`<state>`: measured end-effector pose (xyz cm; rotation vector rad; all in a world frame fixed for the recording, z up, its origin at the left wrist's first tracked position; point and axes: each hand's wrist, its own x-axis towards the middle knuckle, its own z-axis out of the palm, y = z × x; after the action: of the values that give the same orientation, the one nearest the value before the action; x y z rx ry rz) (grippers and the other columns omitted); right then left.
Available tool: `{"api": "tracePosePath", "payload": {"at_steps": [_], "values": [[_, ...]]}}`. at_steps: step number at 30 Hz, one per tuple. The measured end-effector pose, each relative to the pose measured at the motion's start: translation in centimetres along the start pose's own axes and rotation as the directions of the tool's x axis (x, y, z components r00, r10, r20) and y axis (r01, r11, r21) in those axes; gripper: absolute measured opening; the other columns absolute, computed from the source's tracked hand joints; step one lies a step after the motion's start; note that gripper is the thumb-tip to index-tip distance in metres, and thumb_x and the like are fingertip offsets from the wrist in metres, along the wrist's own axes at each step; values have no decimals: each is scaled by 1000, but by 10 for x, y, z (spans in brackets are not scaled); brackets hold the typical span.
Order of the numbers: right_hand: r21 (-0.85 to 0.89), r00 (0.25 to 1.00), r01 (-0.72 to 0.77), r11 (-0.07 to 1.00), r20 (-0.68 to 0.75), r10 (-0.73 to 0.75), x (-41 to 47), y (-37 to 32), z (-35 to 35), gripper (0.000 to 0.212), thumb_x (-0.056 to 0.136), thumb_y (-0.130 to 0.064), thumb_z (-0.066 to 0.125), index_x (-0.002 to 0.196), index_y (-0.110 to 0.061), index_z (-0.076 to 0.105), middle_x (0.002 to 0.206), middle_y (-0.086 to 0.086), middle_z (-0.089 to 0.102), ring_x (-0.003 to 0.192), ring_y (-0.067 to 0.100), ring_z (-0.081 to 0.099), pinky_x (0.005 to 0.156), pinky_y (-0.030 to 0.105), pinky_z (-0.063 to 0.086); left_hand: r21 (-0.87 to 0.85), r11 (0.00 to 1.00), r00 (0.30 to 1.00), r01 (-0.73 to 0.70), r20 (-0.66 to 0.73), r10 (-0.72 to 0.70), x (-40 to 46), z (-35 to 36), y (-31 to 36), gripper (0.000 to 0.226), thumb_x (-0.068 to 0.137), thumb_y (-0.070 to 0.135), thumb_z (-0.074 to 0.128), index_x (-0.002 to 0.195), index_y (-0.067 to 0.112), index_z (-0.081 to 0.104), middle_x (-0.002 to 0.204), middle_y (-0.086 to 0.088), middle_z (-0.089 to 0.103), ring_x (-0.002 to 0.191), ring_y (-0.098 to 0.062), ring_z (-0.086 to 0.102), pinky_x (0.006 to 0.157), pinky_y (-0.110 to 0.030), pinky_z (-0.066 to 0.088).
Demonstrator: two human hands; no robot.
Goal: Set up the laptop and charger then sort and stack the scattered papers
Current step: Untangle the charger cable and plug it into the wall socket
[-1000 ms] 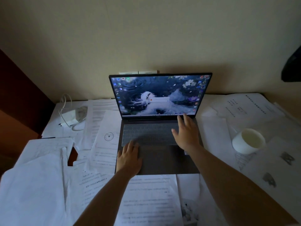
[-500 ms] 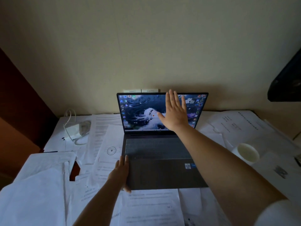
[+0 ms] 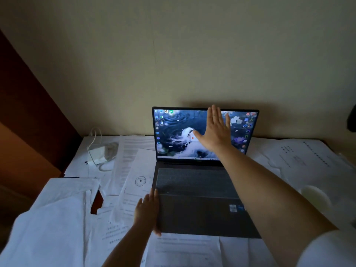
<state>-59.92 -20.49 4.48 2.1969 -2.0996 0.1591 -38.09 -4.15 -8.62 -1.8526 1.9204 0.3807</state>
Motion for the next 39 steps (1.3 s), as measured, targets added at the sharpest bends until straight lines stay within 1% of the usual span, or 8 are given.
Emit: {"api": "tracePosePath", "payload": {"at_steps": [4, 12, 16, 19, 24, 28, 33, 39], "values": [[11, 1000, -10, 1000, -3, 10, 6, -2, 3, 96, 89, -68, 31, 150, -6, -7, 159, 9, -12, 147, 22, -12, 115, 43, -13, 15, 1000, 1000, -15, -10, 15, -1, -1, -2, 139, 60, 50, 82, 149, 2, -13, 157, -13, 13, 141, -26, 27, 119, -40, 18], [-11, 998, 2, 1000, -61, -3, -8, -1, 8, 92, 91, -65, 30, 150, -5, -7, 158, 12, -13, 146, 23, -12, 114, 43, -16, -24, 998, 999, -53, 0, 53, -2, -2, -8, 141, 56, 55, 83, 151, 6, -10, 158, -12, 12, 138, -26, 33, 114, -41, 30], [-10, 998, 6, 1000, -68, -6, -18, 1, 8, 88, 93, -61, 33, 150, -5, -6, 159, 11, -10, 147, 23, -9, 115, 43, -13, -148, 987, 998, -62, -6, 61, 0, -4, -12, 136, 58, 57, 82, 151, 9, -5, 146, -9, 39, 124, -25, 50, 103, -38, 44], [-23, 999, 1, 1000, -33, -2, -27, -1, 9, 87, 94, -59, 33, 150, -6, -6, 159, 11, -10, 147, 23, -8, 115, 43, -12, -246, 967, 997, -72, -15, 70, 2, -6, -15, 125, 64, 56, 79, 151, 13, 0, 136, -6, 50, 118, -23, 56, 98, -36, 47], [24, 1000, 26, 999, -5, -26, -41, -8, 18, 83, 95, -55, 34, 151, -7, -4, 159, 10, -6, 147, 22, -5, 118, 43, -8, -323, 943, 995, -84, -81, 61, 5, -1, -14, 104, 77, 54, 69, 151, 13, 8, 134, -3, 52, 111, -19, 60, 93, -35, 52], [146, 999, 41, 988, 28, -45, -64, -16, 27, 78, 96, -48, 40, 151, -7, 4, 159, 12, 2, 147, 26, 3, 119, 43, 4, -361, 926, 988, -107, -146, 58, 4, 3, -11, 83, 86, 52, 60, 148, 14, 20, 132, -1, 51, 110, -18, 59, 91, -37, 53], [229, 987, -3, 973, 157, -34, -123, -40, 55, 76, 94, -44, 47, 151, -10, 10, 158, 14, 9, 146, 28, 10, 118, 41, 15, -385, 912, 984, -138, -160, 81, -3, 6, -12, 56, 90, 52, 53, 134, 19, 43, 130, -1, 51, 110, -19, 57, 90, -37, 52], [240, 974, -36, 970, 224, -19, -164, -56, 58, 75, 95, -40, 48, 152, -13, 7, 158, 12, 10, 146, 26, 11, 118, 38, 14, -397, 907, 983, -137, -171, 74, -7, 7, -20, 29, 96, 37, 48, 118, 19, 54, 114, -1, 60, 94, -15, 60, 83, -34, 55]]}}
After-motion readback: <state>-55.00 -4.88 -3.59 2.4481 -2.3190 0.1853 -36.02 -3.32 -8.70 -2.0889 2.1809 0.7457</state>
